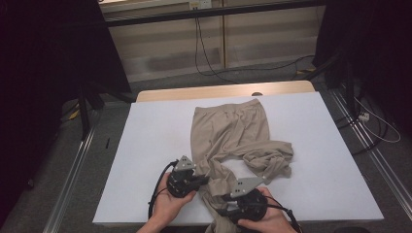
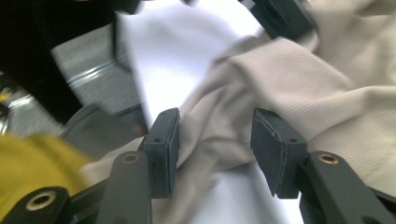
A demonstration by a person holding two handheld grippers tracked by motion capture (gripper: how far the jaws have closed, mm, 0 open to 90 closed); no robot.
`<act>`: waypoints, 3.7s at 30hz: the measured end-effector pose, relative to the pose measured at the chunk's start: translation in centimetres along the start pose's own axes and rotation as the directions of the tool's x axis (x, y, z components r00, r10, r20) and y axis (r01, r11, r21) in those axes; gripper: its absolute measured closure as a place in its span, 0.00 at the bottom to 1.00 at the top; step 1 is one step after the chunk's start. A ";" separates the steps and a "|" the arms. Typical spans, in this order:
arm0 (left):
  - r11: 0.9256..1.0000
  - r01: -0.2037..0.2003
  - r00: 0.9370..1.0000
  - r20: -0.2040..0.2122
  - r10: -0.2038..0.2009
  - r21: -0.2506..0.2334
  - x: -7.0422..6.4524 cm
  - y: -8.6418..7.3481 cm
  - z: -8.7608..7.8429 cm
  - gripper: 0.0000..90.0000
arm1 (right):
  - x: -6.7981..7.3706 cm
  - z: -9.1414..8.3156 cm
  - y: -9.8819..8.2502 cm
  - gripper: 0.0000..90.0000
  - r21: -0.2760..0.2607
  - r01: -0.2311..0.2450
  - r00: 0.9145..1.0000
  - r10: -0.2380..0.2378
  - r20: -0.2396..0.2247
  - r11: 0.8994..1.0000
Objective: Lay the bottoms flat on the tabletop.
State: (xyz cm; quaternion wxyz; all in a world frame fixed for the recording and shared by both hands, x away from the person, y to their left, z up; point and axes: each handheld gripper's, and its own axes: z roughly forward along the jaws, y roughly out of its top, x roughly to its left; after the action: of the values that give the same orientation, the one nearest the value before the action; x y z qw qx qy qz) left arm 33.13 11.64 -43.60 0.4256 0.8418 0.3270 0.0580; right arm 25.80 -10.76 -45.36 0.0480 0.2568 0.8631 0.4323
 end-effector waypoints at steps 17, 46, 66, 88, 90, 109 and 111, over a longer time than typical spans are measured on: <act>0.991 0.120 0.986 -0.111 -0.126 -0.060 3.7 0.7 0.3 0.96 | 2.2 -0.1 -1.3 0.97 0.105 0.061 0.989 -0.046 -0.139 0.993; 0.972 -0.181 0.983 0.009 0.182 0.150 -2.8 -3.0 -0.2 1.00 | -1.3 -0.8 -0.9 0.98 0.081 0.009 0.991 -0.019 0.130 0.997; 0.988 -0.124 0.991 0.067 0.117 0.098 -4.6 -5.5 -5.0 0.95 | 0.0 -2.0 -1.0 0.82 0.023 0.040 0.995 -0.042 0.088 0.999; 0.966 -0.202 0.976 0.117 0.184 0.164 -5.8 -5.6 -2.8 0.99 | 0.8 -0.5 -1.1 0.99 0.115 0.081 0.997 -0.081 -0.011 0.990; 0.966 -0.195 0.975 0.138 0.172 0.168 -6.0 -5.8 -3.0 0.99 | 1.2 -0.8 -1.3 0.99 0.120 0.085 0.996 -0.083 -0.022 0.989; 0.992 -0.111 0.993 0.054 0.108 0.059 -3.2 -5.5 -4.9 0.77 | -2.3 -1.5 -0.3 0.69 0.026 -0.006 0.998 0.005 0.065 1.000; 0.992 -0.111 0.993 0.046 0.109 0.058 -3.1 -5.5 -4.9 0.76 | -2.3 -0.6 -0.2 0.68 0.052 0.014 0.997 -0.018 0.071 0.999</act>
State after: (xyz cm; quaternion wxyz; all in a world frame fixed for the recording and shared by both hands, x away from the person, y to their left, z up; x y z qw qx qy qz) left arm 26.06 15.45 -44.11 0.4030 0.8720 0.2726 0.0534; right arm 27.56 -12.39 -45.47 0.0757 0.2665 0.8737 0.3998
